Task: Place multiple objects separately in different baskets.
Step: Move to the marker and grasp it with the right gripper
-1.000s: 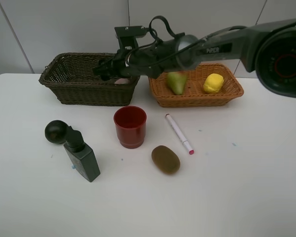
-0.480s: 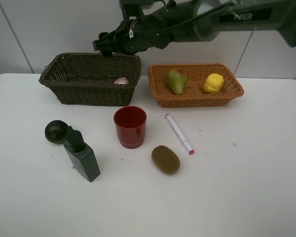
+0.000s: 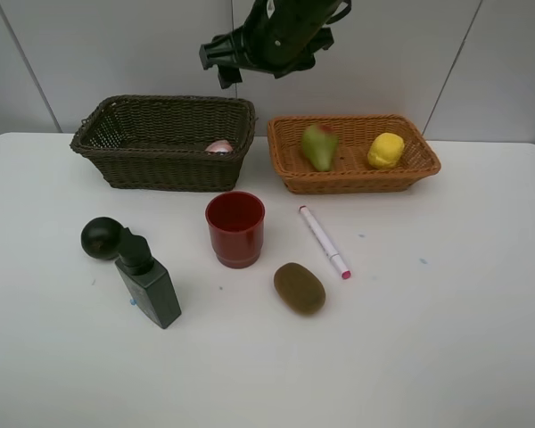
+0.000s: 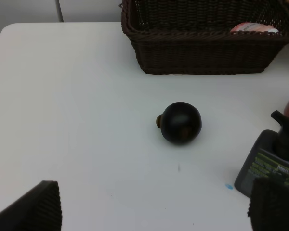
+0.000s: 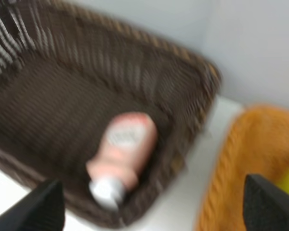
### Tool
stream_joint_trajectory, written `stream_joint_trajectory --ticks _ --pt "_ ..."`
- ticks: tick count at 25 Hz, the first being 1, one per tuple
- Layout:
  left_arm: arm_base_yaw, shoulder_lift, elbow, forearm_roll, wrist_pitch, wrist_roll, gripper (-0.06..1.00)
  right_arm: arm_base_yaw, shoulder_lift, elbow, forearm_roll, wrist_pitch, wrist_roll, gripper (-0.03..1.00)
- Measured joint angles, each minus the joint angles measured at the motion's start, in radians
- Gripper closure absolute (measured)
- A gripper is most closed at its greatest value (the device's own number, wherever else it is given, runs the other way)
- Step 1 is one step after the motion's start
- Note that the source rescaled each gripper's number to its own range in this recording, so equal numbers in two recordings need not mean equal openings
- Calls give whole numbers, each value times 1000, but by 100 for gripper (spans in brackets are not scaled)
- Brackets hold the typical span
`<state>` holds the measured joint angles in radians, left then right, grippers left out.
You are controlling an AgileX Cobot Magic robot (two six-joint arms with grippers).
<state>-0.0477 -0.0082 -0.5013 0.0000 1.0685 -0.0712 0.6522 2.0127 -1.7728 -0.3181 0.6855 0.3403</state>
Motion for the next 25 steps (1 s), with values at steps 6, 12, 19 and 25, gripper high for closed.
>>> stream_joint_trajectory --ticks 6,12,19,25 --pt "0 0 0 0 0 0 -6 0 -26 0 24 204 0 20" --pt "0 0 0 0 0 0 -6 0 -32 10 62 416 0 22" --pt "0 0 0 0 0 0 -6 -24 -33 117 106 409 0 27" --pt "0 0 0 0 0 0 -6 -50 -33 241 128 346 0 27"
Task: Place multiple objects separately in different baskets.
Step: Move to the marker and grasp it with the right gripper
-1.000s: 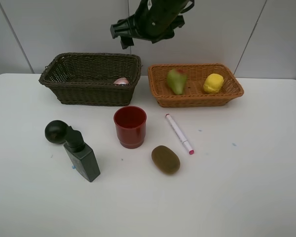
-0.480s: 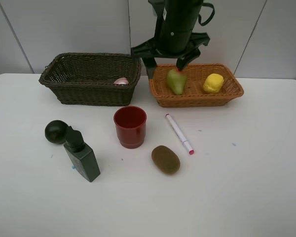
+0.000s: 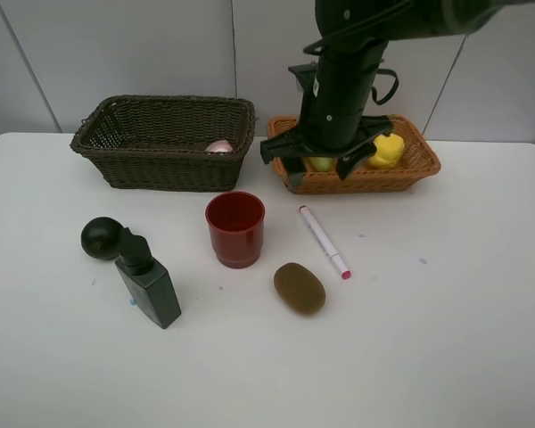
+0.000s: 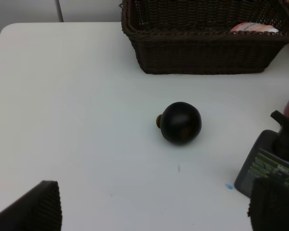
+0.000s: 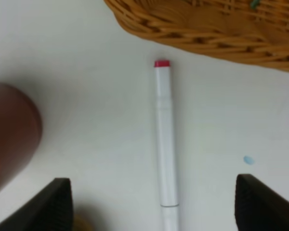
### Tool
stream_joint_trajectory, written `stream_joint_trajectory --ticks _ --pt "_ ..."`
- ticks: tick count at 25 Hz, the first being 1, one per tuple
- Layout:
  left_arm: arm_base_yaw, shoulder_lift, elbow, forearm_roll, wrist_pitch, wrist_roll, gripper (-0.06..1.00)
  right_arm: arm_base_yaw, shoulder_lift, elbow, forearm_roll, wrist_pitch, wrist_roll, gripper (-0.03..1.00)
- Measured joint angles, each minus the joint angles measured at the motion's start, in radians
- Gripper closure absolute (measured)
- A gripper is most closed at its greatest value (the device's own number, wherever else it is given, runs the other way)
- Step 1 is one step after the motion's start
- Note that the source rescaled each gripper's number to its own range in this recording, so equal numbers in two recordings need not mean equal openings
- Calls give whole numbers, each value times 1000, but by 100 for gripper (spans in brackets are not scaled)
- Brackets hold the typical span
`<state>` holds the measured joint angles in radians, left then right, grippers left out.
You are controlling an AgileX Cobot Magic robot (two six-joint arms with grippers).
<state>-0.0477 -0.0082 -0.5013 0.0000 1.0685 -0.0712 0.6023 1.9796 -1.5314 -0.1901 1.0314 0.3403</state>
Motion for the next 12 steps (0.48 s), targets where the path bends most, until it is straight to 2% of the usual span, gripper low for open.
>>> stream_joint_trajectory --ticks 12 --pt "0 0 0 0 0 0 -6 -9 0 201 8 -242 0 27"
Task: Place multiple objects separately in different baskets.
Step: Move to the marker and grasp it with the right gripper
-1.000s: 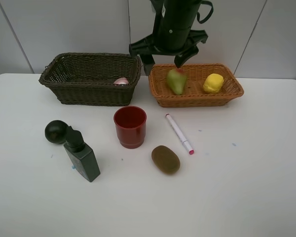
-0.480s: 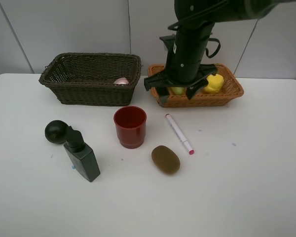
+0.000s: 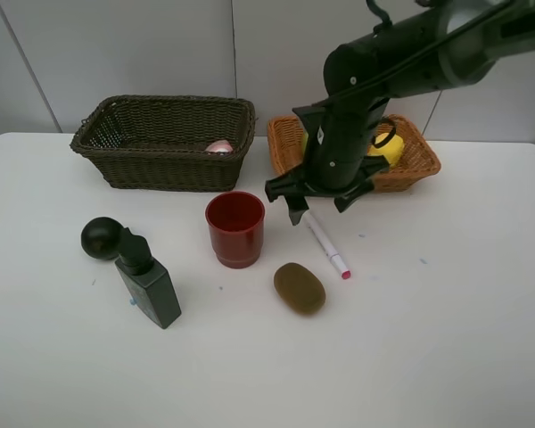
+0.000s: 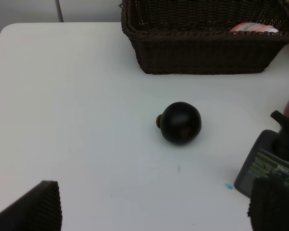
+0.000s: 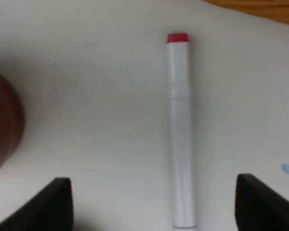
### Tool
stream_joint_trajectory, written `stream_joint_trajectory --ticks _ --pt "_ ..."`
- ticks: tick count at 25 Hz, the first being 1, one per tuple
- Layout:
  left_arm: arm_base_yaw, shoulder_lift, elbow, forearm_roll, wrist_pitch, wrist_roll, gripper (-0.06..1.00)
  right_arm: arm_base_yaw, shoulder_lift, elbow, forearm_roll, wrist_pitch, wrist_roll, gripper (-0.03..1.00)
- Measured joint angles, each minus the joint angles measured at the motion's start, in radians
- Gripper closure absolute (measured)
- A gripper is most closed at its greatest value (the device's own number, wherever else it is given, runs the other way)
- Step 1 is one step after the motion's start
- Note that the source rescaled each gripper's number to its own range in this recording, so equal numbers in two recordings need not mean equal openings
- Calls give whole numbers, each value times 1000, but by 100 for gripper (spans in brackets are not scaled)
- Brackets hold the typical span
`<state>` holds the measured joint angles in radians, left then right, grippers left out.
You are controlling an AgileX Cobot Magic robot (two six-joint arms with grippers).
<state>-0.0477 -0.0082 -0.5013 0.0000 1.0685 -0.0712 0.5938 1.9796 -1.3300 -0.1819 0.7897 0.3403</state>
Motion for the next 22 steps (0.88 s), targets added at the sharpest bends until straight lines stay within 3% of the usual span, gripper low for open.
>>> stream_joint_trajectory --ticks 22 --pt "0 0 0 0 0 0 -6 -34 119 37 -6 -107 0 27"
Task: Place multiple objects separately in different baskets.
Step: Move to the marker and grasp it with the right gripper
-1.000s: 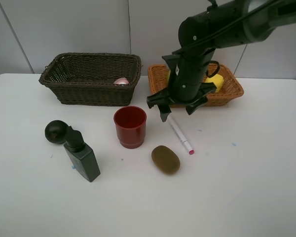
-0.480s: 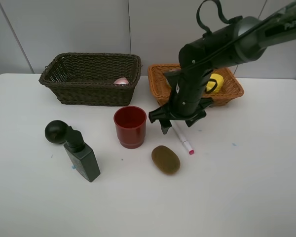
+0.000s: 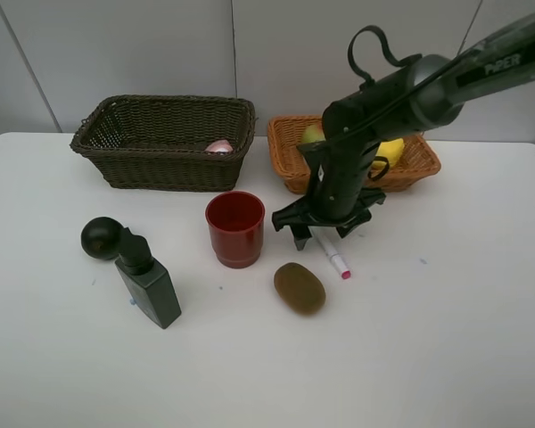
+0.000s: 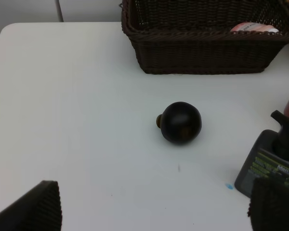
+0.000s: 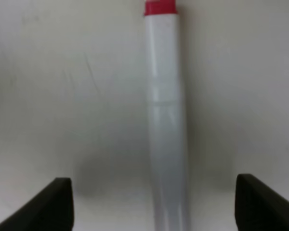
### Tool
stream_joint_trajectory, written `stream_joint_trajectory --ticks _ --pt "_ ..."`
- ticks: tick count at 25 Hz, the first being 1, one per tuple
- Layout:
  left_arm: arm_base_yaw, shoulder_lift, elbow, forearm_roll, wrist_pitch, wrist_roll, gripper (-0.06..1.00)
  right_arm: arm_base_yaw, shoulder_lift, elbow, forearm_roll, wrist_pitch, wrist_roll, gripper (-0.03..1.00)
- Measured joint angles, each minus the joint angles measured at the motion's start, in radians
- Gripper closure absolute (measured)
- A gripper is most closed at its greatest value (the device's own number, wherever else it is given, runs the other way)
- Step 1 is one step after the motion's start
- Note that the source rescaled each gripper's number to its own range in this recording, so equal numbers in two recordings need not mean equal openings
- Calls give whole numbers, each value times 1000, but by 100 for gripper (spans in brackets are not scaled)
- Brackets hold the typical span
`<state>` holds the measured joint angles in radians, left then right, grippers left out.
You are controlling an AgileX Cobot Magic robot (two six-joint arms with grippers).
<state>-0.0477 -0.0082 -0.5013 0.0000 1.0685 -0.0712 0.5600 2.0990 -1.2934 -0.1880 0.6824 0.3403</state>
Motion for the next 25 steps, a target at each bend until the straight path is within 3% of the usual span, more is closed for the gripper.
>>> stream_joint_trajectory --ticks 19,22,25 --pt "0 0 0 0 0 0 -6 0 10 0 1 -12 0 33" --pt "0 0 0 0 0 0 -6 0 10 0 2 -12 0 36" --pt "0 0 0 0 0 0 -6 0 10 0 6 -12 0 50"
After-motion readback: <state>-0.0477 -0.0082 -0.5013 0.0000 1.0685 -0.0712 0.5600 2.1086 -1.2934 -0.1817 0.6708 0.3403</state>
